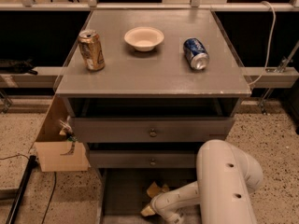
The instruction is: Pick sponge from bottom drawer and place on counter
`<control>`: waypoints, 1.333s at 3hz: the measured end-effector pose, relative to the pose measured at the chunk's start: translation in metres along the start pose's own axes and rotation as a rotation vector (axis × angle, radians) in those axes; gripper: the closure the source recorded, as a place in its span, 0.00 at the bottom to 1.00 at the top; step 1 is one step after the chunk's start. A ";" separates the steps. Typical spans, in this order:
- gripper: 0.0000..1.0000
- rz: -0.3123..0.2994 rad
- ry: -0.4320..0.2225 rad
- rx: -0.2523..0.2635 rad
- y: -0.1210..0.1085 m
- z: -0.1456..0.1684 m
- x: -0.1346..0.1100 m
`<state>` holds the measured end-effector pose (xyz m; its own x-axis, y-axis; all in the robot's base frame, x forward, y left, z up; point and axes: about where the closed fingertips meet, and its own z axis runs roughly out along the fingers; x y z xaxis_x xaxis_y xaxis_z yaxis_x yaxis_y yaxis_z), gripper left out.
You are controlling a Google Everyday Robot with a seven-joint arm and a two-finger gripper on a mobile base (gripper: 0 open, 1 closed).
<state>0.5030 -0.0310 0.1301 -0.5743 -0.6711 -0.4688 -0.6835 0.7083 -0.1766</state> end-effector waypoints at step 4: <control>0.00 0.088 -0.017 -0.022 -0.050 0.019 0.000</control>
Offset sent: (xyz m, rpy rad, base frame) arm 0.0097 -0.0711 -0.0019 0.0206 0.0111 -0.1243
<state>0.5457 -0.0627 0.1226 -0.6250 -0.6023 -0.4965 -0.6404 0.7594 -0.1151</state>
